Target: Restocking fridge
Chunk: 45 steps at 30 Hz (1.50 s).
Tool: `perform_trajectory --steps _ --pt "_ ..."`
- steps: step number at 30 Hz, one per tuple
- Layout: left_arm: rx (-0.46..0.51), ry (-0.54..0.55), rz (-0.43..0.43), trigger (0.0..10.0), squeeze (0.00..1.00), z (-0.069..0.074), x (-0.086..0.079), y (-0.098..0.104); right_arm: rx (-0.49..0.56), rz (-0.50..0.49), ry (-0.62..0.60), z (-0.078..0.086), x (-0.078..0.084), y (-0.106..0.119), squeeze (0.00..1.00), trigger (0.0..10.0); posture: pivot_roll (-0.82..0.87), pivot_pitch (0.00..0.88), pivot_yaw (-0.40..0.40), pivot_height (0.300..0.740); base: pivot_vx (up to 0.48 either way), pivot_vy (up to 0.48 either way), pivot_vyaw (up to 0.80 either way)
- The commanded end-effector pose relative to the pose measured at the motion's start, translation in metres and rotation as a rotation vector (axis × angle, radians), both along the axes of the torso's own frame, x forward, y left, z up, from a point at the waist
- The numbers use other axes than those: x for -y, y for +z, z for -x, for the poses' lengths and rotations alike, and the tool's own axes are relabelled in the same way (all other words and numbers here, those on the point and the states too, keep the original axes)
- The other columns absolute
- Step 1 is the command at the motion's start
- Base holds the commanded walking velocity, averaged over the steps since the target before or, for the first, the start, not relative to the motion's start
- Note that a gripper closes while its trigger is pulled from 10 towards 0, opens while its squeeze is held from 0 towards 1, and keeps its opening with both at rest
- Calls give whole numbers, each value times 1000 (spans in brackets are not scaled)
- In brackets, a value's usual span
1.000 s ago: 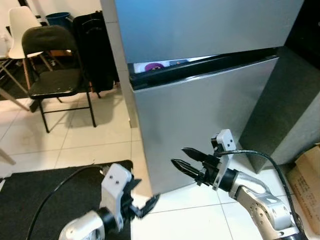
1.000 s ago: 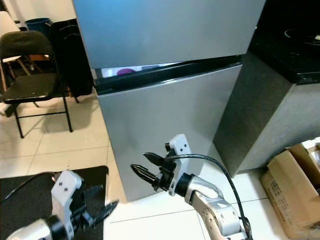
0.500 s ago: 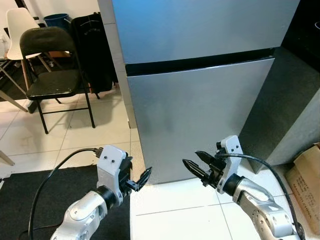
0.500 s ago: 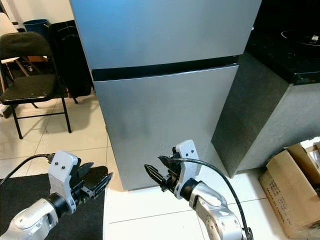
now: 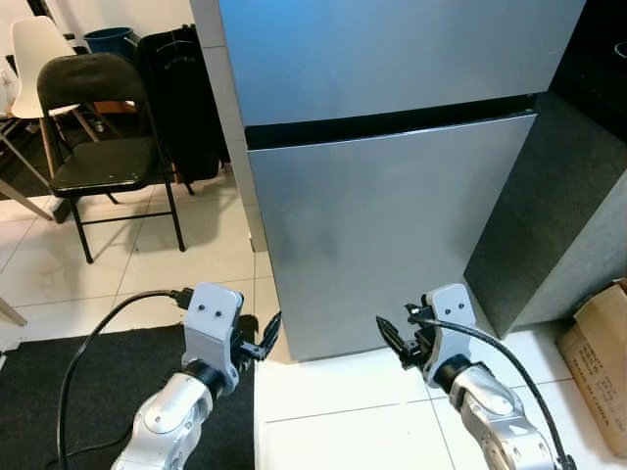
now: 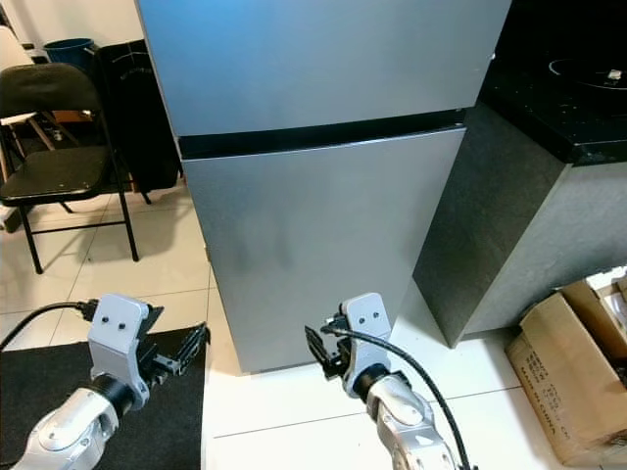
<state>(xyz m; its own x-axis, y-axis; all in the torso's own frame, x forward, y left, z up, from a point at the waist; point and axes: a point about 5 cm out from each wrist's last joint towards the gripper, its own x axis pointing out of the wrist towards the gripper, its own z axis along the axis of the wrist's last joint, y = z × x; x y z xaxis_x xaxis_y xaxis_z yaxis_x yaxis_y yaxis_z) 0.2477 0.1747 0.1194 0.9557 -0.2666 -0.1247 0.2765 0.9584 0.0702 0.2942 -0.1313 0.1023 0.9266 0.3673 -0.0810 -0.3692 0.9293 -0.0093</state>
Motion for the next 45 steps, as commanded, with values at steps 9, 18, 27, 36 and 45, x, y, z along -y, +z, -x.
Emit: perform_trajectory --steps 9,18,27,36,45 --pt "-241 137 -30 10000 0 32 -11 -74 -245 126 -235 36 23 -84 0 10000 -81 121 25 736 0 0 0" --pt "-452 98 -128 10000 0 67 -24 -124 -424 259 -120 74 17 -131 0 10000 -85 131 25 736 0 0 0" --pt "-452 143 -134 10000 0 69 -30 -127 -447 179 -199 75 28 -135 0 10000 -84 131 24 736 0 0 0" --pt "-464 206 -149 10000 0 69 -38 -137 -442 186 -262 76 41 -139 0 10000 -86 132 23 736 0 0 0" --pt "-453 208 -153 10000 0 68 -38 -136 -428 206 -265 75 42 -139 0 10000 -86 135 23 736 0 0 0"
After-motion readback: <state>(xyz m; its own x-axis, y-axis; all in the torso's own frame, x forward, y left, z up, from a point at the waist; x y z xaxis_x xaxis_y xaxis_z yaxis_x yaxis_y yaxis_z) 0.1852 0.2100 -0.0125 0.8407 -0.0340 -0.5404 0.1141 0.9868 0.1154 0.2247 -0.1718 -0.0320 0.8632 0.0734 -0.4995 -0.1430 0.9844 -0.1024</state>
